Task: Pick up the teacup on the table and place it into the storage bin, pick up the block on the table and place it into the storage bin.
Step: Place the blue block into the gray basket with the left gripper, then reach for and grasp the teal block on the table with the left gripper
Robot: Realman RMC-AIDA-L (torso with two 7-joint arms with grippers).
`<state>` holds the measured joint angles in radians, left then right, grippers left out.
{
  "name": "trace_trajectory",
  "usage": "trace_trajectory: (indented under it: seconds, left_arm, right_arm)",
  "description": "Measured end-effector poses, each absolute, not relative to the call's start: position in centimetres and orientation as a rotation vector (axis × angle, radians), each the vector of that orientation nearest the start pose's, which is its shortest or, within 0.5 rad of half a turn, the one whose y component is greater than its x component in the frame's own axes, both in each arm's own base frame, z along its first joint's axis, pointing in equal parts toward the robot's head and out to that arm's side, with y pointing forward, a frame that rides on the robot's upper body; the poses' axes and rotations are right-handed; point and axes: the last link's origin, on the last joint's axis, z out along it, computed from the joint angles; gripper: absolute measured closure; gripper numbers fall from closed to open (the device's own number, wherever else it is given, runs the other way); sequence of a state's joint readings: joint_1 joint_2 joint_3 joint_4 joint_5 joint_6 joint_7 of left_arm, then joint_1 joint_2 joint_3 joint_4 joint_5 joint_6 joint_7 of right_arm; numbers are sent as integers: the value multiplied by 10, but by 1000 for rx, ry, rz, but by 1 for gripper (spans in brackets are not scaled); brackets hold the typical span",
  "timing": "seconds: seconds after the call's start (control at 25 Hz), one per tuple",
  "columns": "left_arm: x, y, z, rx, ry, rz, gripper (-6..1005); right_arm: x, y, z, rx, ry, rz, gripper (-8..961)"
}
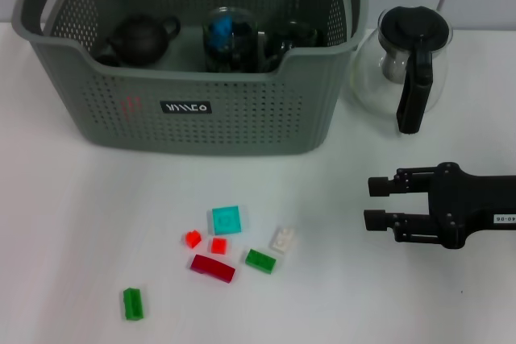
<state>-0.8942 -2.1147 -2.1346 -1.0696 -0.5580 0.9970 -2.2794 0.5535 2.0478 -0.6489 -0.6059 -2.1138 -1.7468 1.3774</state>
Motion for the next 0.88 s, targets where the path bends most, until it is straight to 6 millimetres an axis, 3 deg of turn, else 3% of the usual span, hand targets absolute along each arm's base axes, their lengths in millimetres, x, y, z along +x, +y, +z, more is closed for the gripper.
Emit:
trace_trajectory:
  seconds: [0.12, 0.28, 0.44, 0.6, 0.68, 0.72, 0.88]
  left_arm:
    - [-115, 456, 78, -2241, -641, -285, 385]
    - [-117, 412, 132, -2209, -621, -572, 236]
    - [-138, 364, 161, -2302, -554, -695, 210]
    - [-171, 326, 153, -2480, -523, -661, 204]
    - [-177, 318, 148, -2517, -501, -647, 204]
    - [-189, 302, 133, -2607, -454, -585, 205]
    - [-203, 286, 108, -2735, -443, -384, 205]
  right_arm:
    - [260, 306, 1, -2930, 632, 730, 360]
    - [260, 306, 1, -2932, 631, 728, 360]
    - [260, 306, 1, -2934, 626, 725, 360]
    - [258, 308, 1, -2939, 618, 723, 360]
    - [258, 308, 1, -2940, 616, 723, 361]
    - [257, 309, 1, -2941, 616, 724, 361]
    - [257, 309, 1, -2941, 623, 725, 361]
